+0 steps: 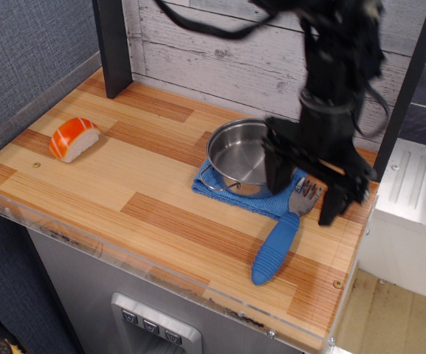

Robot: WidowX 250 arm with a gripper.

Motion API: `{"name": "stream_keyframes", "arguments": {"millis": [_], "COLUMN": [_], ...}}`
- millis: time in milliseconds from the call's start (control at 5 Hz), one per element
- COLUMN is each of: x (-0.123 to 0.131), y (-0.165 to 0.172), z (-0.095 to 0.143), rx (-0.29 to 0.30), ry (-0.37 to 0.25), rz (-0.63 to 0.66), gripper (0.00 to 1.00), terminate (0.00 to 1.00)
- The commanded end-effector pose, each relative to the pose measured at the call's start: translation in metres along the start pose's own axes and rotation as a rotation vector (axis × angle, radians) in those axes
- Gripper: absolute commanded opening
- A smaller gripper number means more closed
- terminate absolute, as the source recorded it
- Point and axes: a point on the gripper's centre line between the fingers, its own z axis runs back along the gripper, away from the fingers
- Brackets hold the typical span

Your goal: Put the bottom of the fork near the food.

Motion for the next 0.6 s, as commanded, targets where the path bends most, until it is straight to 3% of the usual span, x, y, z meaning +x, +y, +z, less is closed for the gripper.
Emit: {"name": "stream_keyframes", "arguments": {"millis": [0, 400], "x": [0.006, -0.014], "y": [-0.016, -0.008], "z": [-0.017, -0.027], "rx": [0.032, 0.047], "ry": [-0.018, 0.035], "rz": [-0.067, -0.097], "gripper": [1.00, 1.00], "terminate": [0.00, 0.00]}}
